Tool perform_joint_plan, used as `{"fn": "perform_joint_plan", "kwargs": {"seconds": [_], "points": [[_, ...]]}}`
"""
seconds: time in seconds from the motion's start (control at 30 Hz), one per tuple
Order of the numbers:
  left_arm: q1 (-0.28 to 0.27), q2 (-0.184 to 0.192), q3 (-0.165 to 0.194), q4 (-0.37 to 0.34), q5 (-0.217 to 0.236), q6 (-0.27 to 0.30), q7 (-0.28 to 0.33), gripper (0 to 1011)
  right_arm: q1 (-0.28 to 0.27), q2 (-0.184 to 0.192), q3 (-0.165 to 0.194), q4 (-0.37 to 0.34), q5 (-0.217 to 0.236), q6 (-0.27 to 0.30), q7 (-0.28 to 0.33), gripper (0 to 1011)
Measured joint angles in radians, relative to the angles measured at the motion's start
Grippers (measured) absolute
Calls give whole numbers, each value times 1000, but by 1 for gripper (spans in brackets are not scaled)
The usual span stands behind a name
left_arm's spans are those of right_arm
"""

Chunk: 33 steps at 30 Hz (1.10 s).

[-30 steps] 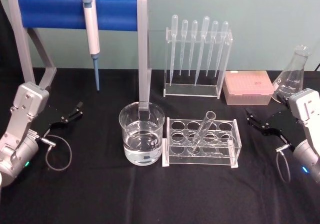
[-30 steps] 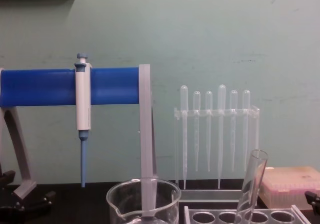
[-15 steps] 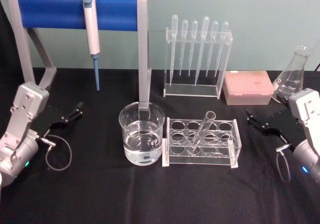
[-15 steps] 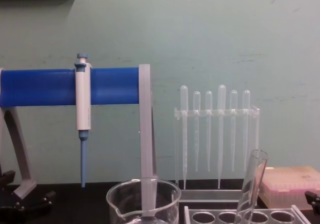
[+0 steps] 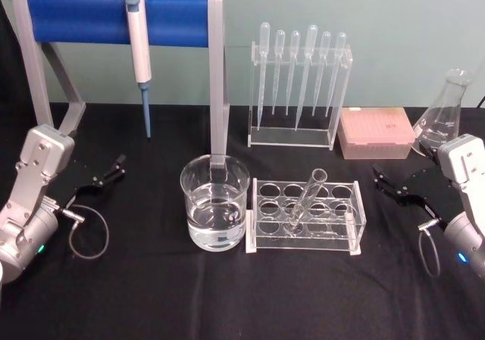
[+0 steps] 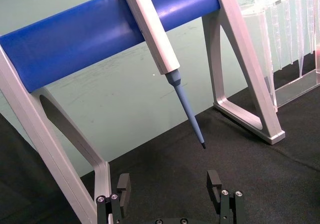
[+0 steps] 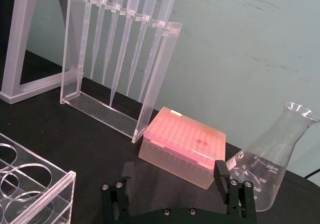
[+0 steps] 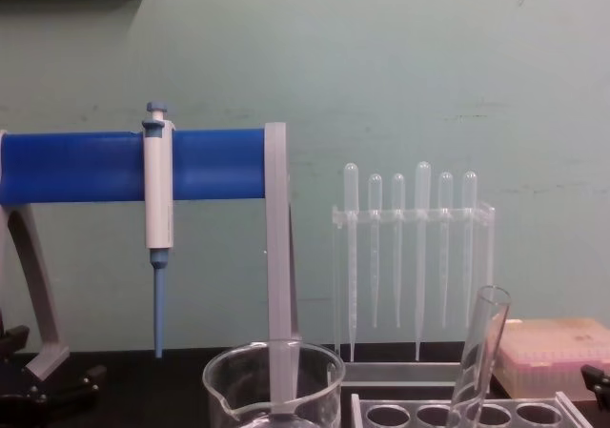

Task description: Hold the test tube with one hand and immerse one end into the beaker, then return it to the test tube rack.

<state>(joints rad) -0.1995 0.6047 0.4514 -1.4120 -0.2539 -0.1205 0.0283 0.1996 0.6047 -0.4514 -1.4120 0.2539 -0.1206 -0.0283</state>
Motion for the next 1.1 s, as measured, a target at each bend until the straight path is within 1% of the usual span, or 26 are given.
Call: {"fn": "perform_joint_plan", "kwargs": {"seconds": [0.2, 0.3, 0.33, 0.47, 0.5, 0.6, 0.63, 0.7, 0.73, 0.77, 0.8, 0.9, 0.93, 1.03, 1.07, 1.1], "points": [[0, 0, 0, 0, 0, 0, 0, 1000, 0, 0, 0, 0, 0, 0, 0, 1003], [0, 0, 0, 0, 0, 0, 0, 1000, -2, 5, 12, -11, -1, -12, 5, 1003], [0, 0, 0, 0, 0, 0, 0, 1000, -5, 9, 24, -24, 1, -21, 13, 1003], [0, 0, 0, 0, 0, 0, 0, 1000, -18, 23, 61, -66, 59, -16, 66, 1003], [0, 0, 0, 0, 0, 0, 0, 1000, -27, 32, 76, -87, 86, -10, 90, 1003], [0, 0, 0, 0, 0, 0, 0, 1000, -43, 51, 97, -123, 126, -6, 136, 1002], [0, 0, 0, 0, 0, 0, 0, 1000, -54, 65, 108, -142, 152, -6, 172, 1003], [0, 0, 0, 0, 0, 0, 0, 1000, -68, 82, 118, -160, 183, -7, 219, 1003], [0, 0, 0, 0, 0, 0, 0, 1000, -83, 100, 127, -177, 217, -10, 271, 1002], [0, 0, 0, 0, 0, 0, 0, 1000, -91, 109, 131, -184, 235, -12, 298, 1003], [0, 0, 0, 0, 0, 0, 0, 1000, -105, 123, 138, -194, 264, -15, 342, 1003], [0, 0, 0, 0, 0, 0, 0, 1000, -129, 145, 148, -208, 311, -19, 415, 1003], [0, 0, 0, 0, 0, 0, 0, 1000, -142, 156, 153, -215, 337, -21, 459, 1002], [0, 0, 0, 0, 0, 0, 0, 1000, -157, 169, 158, -221, 366, -26, 516, 1002], [0, 0, 0, 0, 0, 0, 0, 1000, -164, 175, 159, -223, 381, -30, 553, 1003], [0, 0, 0, 0, 0, 0, 0, 1000, -167, 178, 159, -224, 387, -32, 571, 1003]]}}
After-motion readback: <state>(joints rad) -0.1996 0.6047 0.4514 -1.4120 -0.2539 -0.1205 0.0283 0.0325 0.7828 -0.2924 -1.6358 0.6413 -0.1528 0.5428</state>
